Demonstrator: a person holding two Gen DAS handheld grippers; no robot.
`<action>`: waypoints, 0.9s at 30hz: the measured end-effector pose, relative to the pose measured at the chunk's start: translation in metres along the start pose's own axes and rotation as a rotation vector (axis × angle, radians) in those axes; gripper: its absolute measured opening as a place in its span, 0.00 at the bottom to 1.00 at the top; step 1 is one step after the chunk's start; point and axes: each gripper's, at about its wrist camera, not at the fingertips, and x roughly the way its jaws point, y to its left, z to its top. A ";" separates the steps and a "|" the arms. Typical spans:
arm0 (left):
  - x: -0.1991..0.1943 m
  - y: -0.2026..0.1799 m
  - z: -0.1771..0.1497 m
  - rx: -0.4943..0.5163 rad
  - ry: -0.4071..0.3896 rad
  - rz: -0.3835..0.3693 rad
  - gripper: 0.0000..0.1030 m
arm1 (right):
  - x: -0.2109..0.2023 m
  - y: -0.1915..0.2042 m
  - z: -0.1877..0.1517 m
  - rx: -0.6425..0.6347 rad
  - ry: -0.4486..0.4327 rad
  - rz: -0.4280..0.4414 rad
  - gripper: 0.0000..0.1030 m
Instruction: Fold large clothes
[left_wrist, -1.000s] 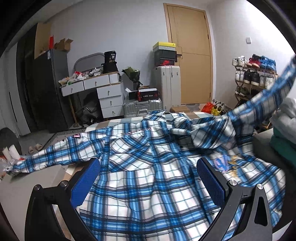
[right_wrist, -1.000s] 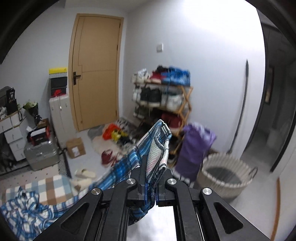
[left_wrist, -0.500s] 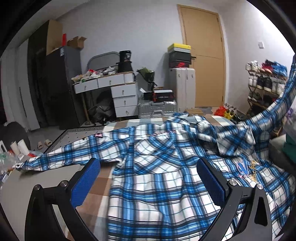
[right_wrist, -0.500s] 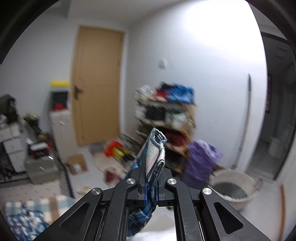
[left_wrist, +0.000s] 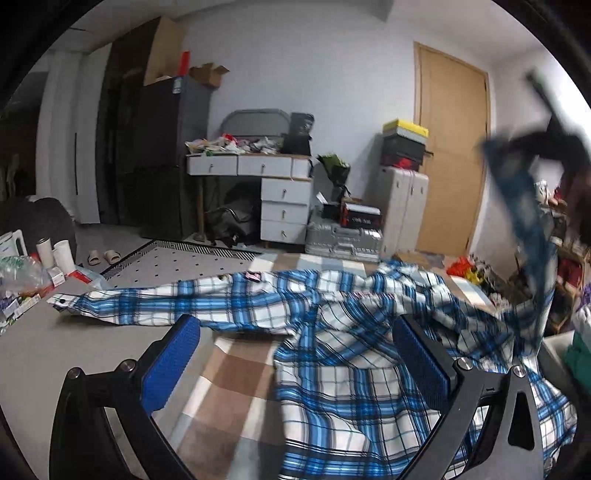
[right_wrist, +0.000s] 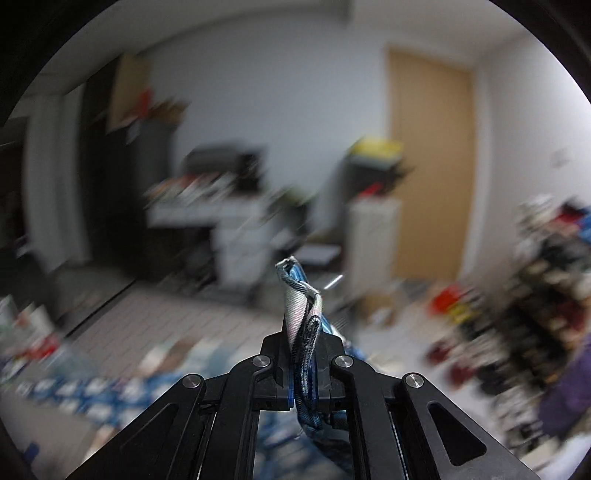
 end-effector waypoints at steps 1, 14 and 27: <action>0.000 0.004 0.001 -0.008 -0.012 0.008 0.99 | 0.024 0.019 -0.023 -0.008 0.056 0.032 0.05; 0.006 0.020 0.003 -0.074 -0.049 0.017 0.99 | 0.138 0.124 -0.207 0.002 0.509 0.299 0.52; 0.023 -0.006 -0.001 0.047 0.038 -0.056 0.99 | -0.060 -0.057 -0.242 0.419 0.341 0.107 0.84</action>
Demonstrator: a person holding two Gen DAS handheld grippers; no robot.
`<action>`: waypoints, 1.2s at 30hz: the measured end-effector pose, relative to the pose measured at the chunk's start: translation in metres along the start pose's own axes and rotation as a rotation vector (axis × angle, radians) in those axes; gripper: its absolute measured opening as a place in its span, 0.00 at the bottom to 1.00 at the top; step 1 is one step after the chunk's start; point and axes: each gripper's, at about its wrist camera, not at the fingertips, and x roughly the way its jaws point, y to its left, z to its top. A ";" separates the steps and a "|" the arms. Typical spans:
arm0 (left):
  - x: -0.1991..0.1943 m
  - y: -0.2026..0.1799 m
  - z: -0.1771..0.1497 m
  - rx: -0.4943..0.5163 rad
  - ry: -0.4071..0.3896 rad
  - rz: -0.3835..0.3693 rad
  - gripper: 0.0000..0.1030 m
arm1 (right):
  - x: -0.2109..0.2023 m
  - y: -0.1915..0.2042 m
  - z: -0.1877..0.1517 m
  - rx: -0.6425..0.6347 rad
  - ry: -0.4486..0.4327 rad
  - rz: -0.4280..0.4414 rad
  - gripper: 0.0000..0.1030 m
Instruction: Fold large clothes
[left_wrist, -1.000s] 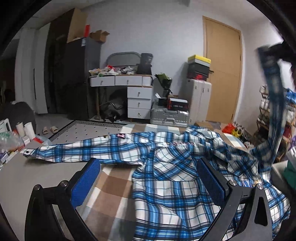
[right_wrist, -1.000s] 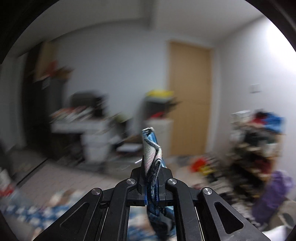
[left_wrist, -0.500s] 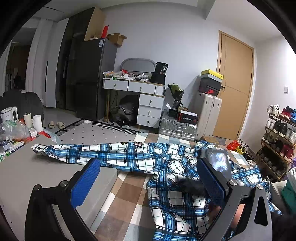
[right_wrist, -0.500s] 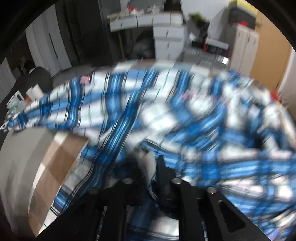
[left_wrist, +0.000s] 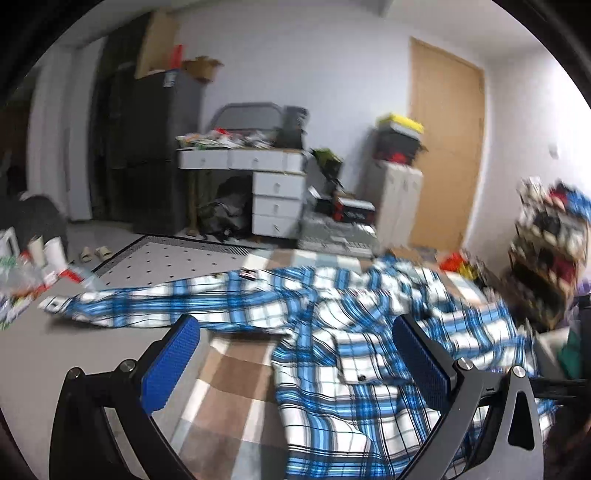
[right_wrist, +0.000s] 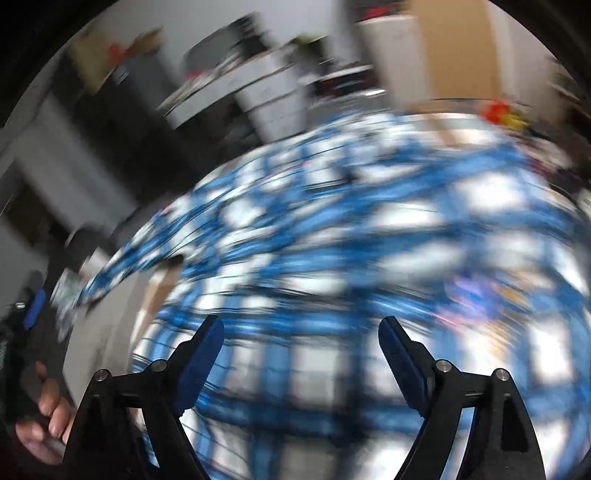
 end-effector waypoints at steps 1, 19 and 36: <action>0.005 -0.009 0.003 0.028 0.014 0.000 0.99 | -0.017 -0.017 -0.009 0.067 -0.034 -0.024 0.84; 0.180 -0.381 -0.001 0.710 0.433 -0.351 0.99 | -0.074 -0.061 -0.070 0.214 -0.251 0.143 0.92; 0.235 -0.431 0.018 0.726 0.502 -0.343 0.03 | -0.077 -0.065 -0.076 0.210 -0.213 0.273 0.92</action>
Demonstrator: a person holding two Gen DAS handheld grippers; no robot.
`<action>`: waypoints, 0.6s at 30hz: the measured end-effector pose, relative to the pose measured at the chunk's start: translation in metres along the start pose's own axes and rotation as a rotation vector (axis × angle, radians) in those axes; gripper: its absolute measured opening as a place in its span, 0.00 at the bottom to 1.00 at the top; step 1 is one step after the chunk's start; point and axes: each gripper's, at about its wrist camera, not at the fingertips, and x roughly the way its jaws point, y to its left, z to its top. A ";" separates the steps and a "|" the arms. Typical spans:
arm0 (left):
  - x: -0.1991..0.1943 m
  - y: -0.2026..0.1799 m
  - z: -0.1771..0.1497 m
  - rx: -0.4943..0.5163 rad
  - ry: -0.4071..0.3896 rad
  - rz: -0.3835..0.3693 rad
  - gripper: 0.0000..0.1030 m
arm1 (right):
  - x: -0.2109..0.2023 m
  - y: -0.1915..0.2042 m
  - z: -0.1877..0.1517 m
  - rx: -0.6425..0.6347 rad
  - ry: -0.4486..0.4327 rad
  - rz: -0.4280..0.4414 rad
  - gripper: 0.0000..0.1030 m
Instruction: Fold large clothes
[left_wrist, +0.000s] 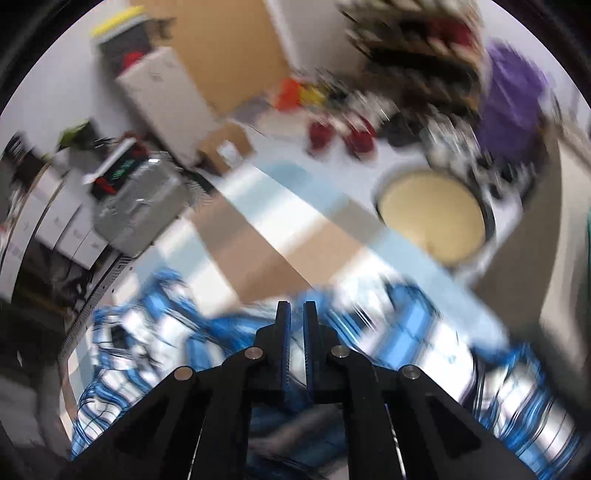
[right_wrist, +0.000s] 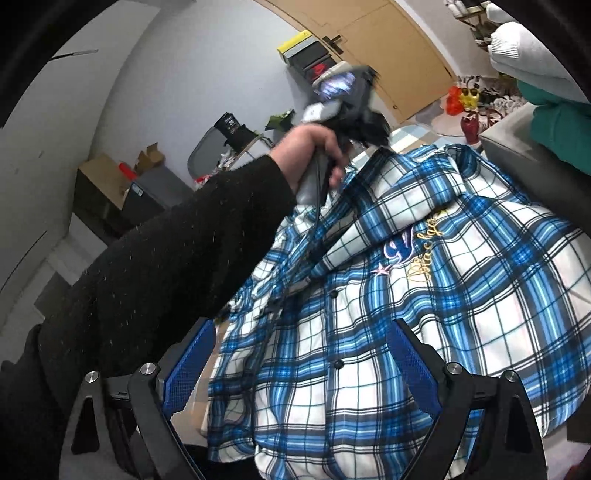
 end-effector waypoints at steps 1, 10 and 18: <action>-0.009 0.017 0.004 -0.035 -0.024 0.015 0.03 | 0.001 0.000 0.000 -0.002 0.005 -0.002 0.92; 0.019 0.132 -0.025 -0.375 0.109 -0.001 0.76 | 0.003 0.008 -0.002 -0.017 0.016 0.007 0.92; 0.070 0.103 -0.035 -0.315 0.214 -0.088 0.74 | 0.009 0.004 -0.001 -0.014 0.037 -0.003 0.92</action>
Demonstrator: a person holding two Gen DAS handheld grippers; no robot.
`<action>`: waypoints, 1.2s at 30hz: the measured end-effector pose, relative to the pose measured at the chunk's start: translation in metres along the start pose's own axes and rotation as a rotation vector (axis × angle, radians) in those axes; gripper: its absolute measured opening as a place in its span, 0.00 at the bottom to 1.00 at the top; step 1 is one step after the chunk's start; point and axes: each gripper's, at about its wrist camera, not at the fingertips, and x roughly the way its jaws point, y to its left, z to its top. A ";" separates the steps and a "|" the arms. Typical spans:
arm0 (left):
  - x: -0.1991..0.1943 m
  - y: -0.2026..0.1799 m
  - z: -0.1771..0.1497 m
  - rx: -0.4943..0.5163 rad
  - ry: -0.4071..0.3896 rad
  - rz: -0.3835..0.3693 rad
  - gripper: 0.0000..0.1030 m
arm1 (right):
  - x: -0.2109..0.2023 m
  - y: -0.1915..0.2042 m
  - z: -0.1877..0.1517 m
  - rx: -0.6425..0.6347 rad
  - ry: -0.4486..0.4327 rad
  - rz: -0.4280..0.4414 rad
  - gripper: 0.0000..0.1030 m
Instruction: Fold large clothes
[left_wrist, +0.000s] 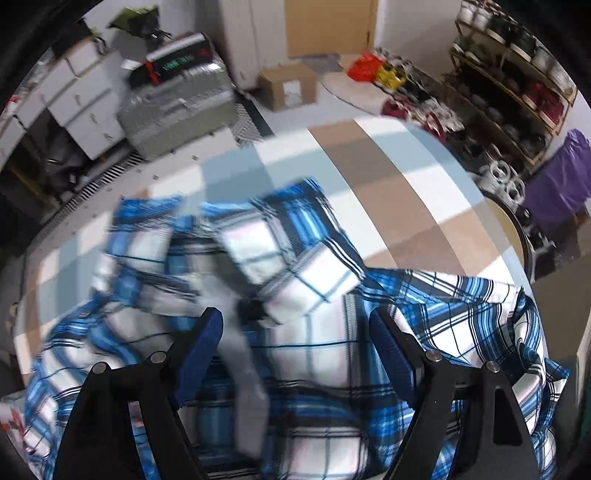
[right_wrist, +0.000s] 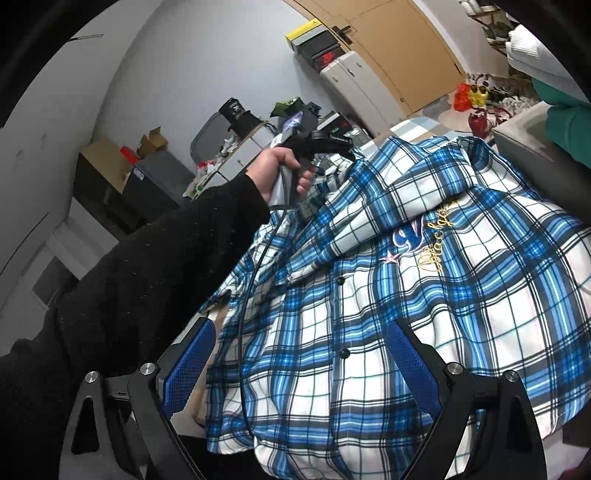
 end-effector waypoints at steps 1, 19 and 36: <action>0.006 -0.003 0.000 0.011 0.022 -0.012 0.59 | 0.001 -0.002 0.000 0.004 0.003 -0.002 0.92; -0.037 -0.005 0.066 -0.105 -0.228 0.015 0.03 | 0.000 -0.005 -0.010 -0.003 0.031 -0.014 0.92; -0.088 0.011 -0.050 -0.035 -0.165 0.173 0.67 | -0.003 0.004 -0.009 -0.020 0.001 -0.031 0.92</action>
